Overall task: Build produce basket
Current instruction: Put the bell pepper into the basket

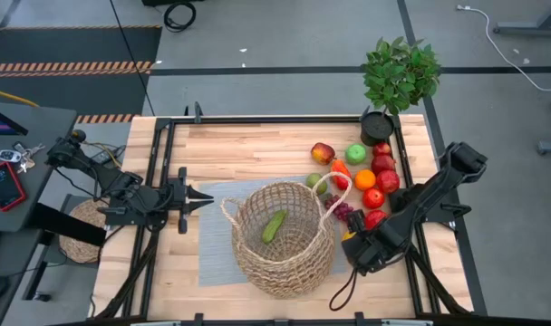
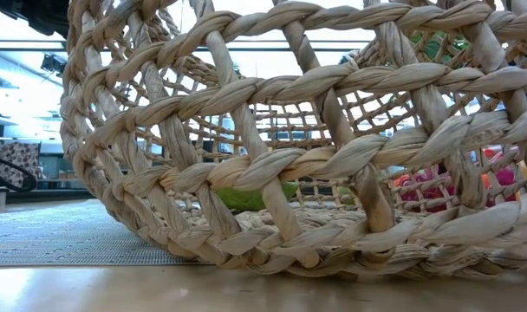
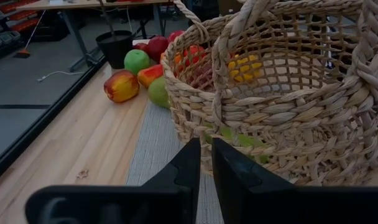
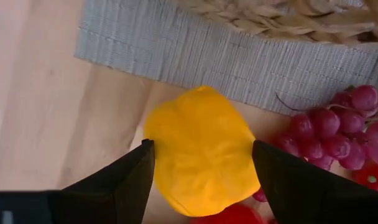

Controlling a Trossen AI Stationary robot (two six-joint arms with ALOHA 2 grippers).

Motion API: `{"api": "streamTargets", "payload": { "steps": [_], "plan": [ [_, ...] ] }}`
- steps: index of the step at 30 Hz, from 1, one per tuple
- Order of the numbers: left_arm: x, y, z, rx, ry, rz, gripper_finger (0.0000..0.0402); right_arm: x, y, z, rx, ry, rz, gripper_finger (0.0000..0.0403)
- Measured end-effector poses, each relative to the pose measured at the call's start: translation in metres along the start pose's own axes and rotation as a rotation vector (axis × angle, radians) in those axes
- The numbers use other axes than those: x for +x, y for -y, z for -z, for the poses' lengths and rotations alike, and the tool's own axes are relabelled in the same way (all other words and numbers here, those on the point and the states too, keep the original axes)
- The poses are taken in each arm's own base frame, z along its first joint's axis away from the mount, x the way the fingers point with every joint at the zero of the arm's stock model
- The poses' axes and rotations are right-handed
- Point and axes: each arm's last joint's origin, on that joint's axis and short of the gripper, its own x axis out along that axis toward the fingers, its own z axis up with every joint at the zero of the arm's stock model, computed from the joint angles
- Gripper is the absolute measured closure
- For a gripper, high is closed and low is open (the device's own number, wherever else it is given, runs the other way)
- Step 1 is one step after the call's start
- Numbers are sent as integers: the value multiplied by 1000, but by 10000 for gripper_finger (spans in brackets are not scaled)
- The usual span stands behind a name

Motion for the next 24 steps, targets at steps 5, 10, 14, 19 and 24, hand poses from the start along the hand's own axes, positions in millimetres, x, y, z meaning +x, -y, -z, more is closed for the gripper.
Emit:
{"api": "streamTargets", "payload": {
  "steps": [5, 10, 14, 19, 24],
  "plan": [
    [0, 0, 0, 5, -1, -2, 353, -5, 4, -8, 71, -55, 20, 125],
    [0, 0, 0, 7, -2, -4, 353, -12, 9, -15, 73, -134, 51, 110],
    [0, 0, 1, 11, -11, -6, 353, -11, 9, -21, 69, -143, 29, 96],
    [0, 0, 2, 14, -14, -6, 353, -10, 10, -28, 133, -86, -31, 94],
    [0, 0, 2, 15, -19, -7, 353, -10, 16, -30, 217, -64, 25, 92]
  ]
}}
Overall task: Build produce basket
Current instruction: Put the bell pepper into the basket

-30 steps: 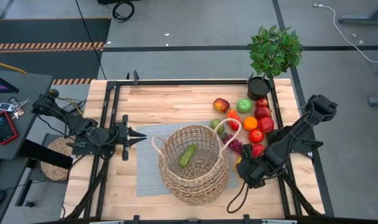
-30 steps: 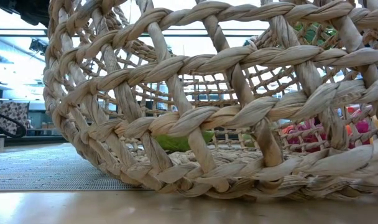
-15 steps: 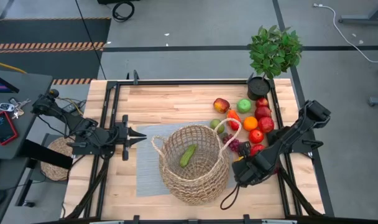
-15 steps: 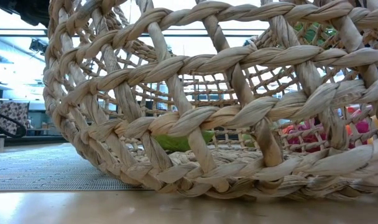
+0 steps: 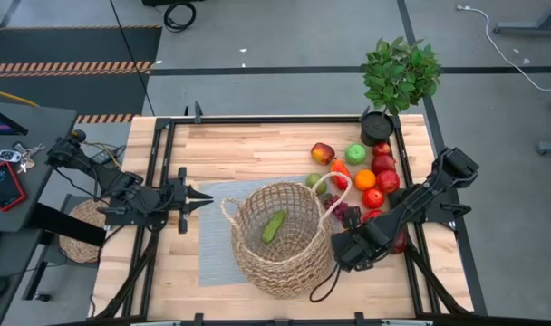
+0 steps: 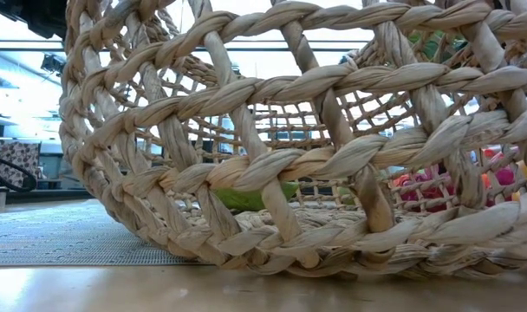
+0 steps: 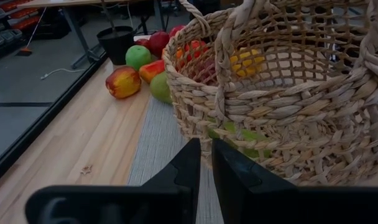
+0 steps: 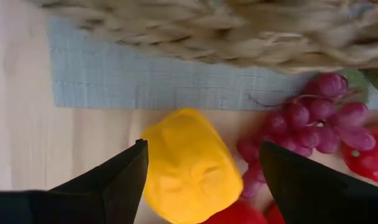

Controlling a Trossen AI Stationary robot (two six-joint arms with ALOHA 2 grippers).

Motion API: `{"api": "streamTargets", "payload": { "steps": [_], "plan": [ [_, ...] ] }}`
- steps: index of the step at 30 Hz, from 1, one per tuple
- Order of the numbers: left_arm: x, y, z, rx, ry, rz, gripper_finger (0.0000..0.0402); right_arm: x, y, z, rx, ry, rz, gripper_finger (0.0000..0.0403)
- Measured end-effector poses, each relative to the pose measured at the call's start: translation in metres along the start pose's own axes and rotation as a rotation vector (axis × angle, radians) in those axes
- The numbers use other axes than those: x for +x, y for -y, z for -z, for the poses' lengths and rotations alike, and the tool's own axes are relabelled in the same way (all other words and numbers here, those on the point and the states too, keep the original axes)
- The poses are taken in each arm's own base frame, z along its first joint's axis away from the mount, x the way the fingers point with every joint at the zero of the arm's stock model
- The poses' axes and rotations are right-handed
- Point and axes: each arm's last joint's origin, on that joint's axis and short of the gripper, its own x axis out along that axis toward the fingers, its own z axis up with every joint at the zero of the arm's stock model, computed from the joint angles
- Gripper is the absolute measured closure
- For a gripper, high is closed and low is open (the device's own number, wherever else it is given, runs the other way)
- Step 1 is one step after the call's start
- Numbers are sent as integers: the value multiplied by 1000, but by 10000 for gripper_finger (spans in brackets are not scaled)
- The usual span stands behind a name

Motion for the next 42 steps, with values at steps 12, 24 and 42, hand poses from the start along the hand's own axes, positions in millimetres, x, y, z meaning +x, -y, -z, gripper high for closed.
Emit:
{"api": "streamTargets", "payload": {
  "steps": [12, 24, 42],
  "plan": [
    [0, 0, 0, 4, -4, -1, 353, 2, 5, -1, -18, -15, 0, 23],
    [0, 0, 1, 7, -10, -1, 353, 18, -5, 19, -105, -82, 13, 14],
    [0, 0, 1, 3, -10, -1, 353, 39, -3, 26, -44, -81, 14, 14]
  ]
}}
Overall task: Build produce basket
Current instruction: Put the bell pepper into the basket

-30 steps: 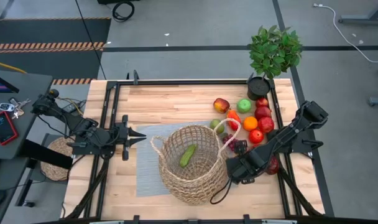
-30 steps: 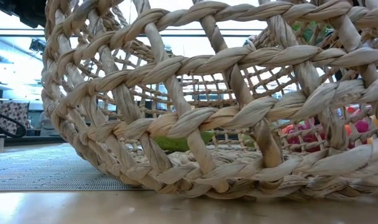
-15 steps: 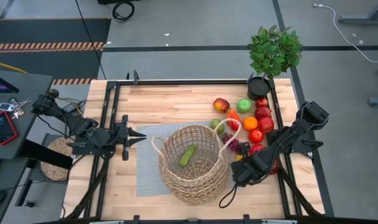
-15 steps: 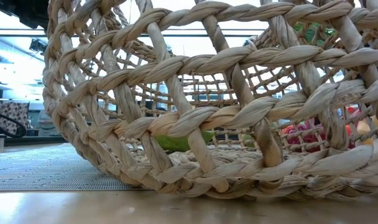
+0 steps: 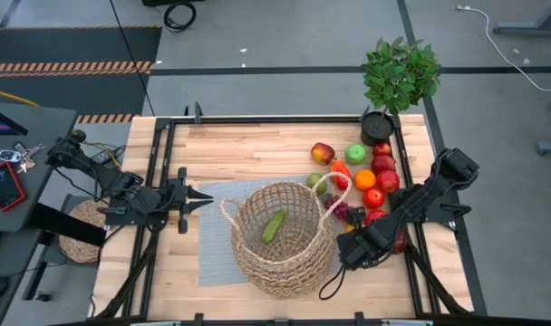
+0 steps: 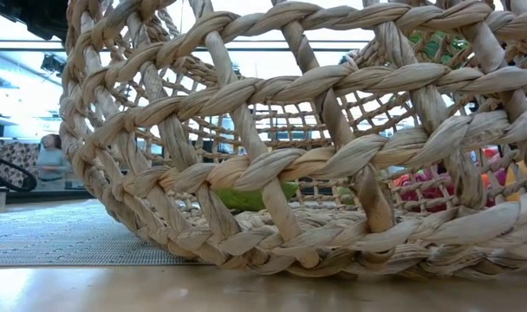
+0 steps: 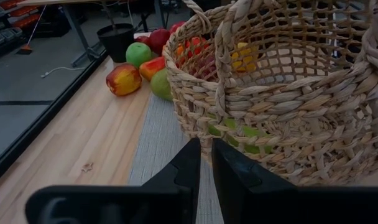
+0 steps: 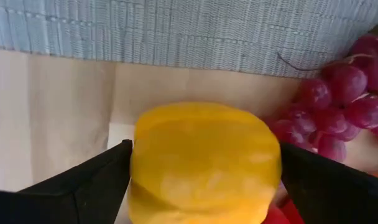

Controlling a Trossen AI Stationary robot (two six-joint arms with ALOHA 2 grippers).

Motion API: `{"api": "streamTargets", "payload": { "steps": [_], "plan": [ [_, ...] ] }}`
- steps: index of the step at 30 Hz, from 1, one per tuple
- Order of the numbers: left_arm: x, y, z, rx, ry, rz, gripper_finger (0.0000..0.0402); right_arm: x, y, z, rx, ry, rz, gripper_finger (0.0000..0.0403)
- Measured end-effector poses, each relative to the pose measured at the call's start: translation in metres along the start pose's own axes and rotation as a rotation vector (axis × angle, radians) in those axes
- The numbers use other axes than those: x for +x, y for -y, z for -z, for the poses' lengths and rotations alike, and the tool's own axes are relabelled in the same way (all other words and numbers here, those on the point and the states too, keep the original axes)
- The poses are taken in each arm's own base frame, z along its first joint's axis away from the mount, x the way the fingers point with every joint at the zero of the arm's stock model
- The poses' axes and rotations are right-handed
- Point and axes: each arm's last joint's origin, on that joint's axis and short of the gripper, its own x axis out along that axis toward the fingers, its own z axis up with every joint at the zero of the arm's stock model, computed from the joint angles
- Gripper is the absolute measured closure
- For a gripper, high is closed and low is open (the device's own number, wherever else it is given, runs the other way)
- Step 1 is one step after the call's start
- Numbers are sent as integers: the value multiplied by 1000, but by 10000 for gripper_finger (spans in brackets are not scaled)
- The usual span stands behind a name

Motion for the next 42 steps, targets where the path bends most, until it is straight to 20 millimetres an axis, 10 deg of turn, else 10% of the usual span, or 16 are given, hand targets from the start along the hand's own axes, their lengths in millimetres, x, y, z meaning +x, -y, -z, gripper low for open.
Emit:
{"api": "streamTargets", "payload": {
  "steps": [15, 26, 42],
  "plan": [
    [0, 0, 1, -10, -7, -1, 353, 21, 6, 10, 110, -67, -29, 7],
    [0, 0, 1, -9, -7, -1, 353, 17, 5, 9, 104, -87, -67, 81],
    [0, 0, 1, -9, -5, -1, 353, -83, -15, -25, 181, 38, -247, 80]
  ]
}}
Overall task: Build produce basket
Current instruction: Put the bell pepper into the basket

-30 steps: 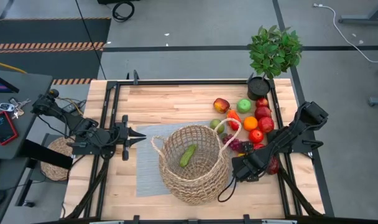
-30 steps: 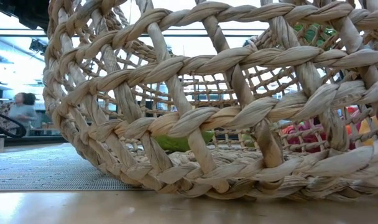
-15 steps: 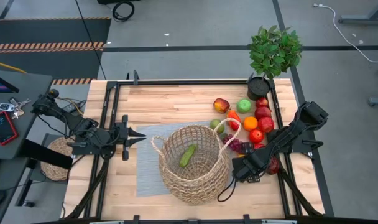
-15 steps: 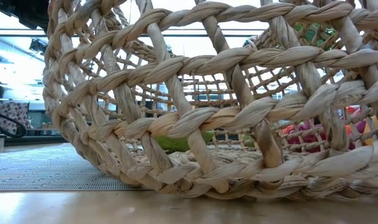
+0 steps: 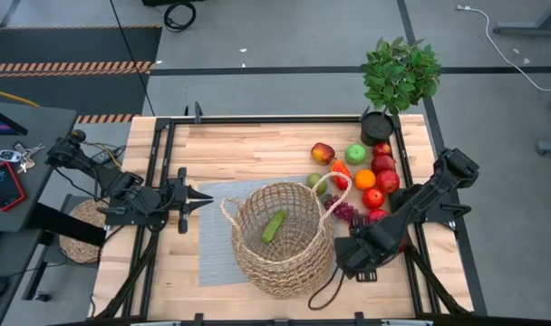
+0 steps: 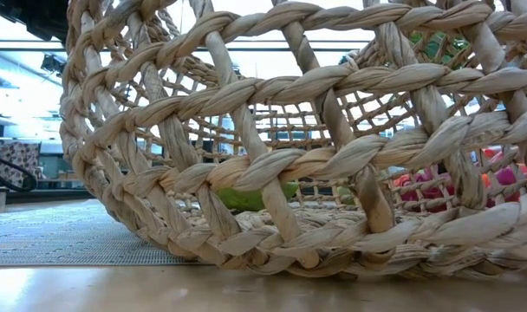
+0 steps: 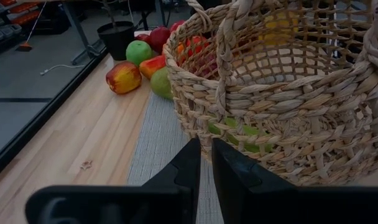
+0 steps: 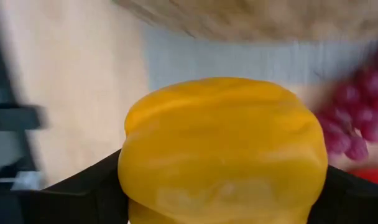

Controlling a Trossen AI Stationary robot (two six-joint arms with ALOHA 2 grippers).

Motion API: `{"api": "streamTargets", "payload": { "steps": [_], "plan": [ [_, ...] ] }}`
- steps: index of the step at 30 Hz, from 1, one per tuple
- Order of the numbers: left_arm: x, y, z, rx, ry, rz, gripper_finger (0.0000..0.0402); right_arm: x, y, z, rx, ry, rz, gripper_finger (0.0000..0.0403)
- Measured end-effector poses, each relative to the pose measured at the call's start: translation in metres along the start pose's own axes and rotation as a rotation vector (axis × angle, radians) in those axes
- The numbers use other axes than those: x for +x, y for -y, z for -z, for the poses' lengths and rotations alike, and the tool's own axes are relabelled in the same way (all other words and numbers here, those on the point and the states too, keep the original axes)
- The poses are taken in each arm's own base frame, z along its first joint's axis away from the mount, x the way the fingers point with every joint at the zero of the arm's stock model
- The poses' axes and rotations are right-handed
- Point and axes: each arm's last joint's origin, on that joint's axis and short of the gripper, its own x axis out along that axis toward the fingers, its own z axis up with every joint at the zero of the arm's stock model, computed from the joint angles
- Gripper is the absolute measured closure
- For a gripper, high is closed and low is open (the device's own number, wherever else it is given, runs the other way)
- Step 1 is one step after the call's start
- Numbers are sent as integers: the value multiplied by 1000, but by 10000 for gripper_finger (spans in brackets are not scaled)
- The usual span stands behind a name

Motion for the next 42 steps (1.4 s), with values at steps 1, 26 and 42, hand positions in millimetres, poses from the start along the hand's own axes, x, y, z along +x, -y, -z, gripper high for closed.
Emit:
{"api": "streamTargets", "payload": {
  "steps": [1, 26, 42],
  "plan": [
    [0, 0, 0, 0, 0, 0, 353, -7, -5, -1, -12, 23, -20, 80],
    [0, 1, -8, -45, 74, 12, 353, -191, -9, -28, -323, 787, 93, 78],
    [0, 1, -8, -46, 74, 12, 353, -207, 37, -81, -458, 997, 303, 78]
  ]
}}
